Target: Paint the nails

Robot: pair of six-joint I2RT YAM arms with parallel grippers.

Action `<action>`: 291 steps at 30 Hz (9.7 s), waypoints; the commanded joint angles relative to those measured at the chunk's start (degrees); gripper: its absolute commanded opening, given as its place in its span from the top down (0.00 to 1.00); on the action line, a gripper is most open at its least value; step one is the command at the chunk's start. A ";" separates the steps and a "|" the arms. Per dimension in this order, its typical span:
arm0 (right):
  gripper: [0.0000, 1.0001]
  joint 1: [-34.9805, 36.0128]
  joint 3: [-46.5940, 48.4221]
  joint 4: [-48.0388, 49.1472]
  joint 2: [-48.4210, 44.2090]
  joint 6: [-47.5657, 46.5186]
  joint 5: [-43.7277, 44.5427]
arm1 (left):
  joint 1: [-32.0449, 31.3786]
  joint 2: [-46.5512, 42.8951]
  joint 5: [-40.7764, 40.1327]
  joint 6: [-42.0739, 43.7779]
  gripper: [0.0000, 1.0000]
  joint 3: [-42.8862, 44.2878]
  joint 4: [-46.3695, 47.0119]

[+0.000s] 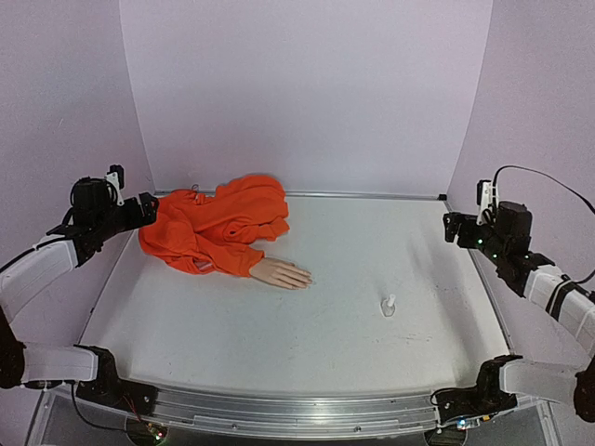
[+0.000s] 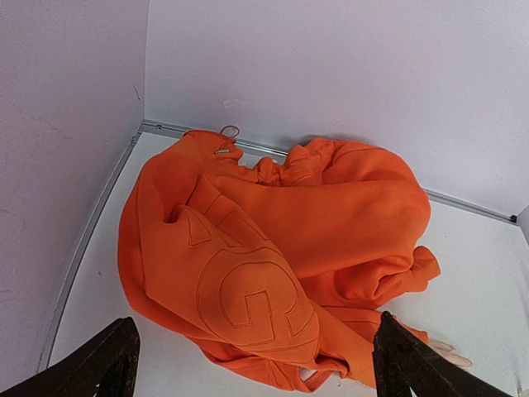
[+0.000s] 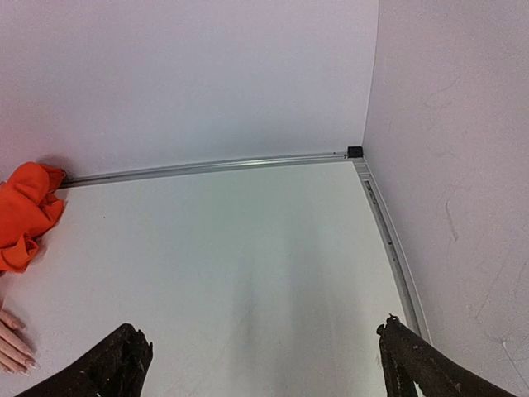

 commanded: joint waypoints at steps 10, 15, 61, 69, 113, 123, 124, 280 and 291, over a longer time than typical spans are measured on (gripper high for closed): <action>0.02 -1.35 2.39 -0.12 9.34 8.81 -4.38 | 0.27 -5.24 1.61 -4.50 0.01 -4.26 2.40; 0.02 2.41 4.65 -5.64 12.86 11.43 -5.64 | 0.03 -5.07 7.97 -6.39 0.01 -4.06 2.91; 0.84 32.40 12.71 -34.99 30.98 29.66 4.39 | -13.82 -2.13 24.53 1.65 0.01 9.96 -9.95; 0.98 33.61 14.91 -29.36 29.43 24.71 3.20 | -13.83 2.71 27.77 -0.61 0.01 12.02 -9.96; 1.00 43.82 40.86 4.19 44.75 7.56 -51.43 | -29.86 23.52 66.60 13.16 0.49 19.96 -14.19; 1.00 43.79 42.33 2.46 45.74 7.78 -52.49 | -31.41 22.92 64.75 18.35 0.76 20.78 -18.58; 1.00 43.81 42.39 2.32 45.82 7.82 -52.44 | -31.41 22.85 64.76 18.54 0.80 20.81 -18.67; 1.00 43.88 49.28 30.88 53.94 29.13 -49.77 | -33.96 7.37 39.55 5.02 1.00 11.34 10.09; 1.00 41.67 36.96 36.18 45.51 17.92 -79.54 | -32.03 14.97 72.97 1.18 1.00 18.94 10.85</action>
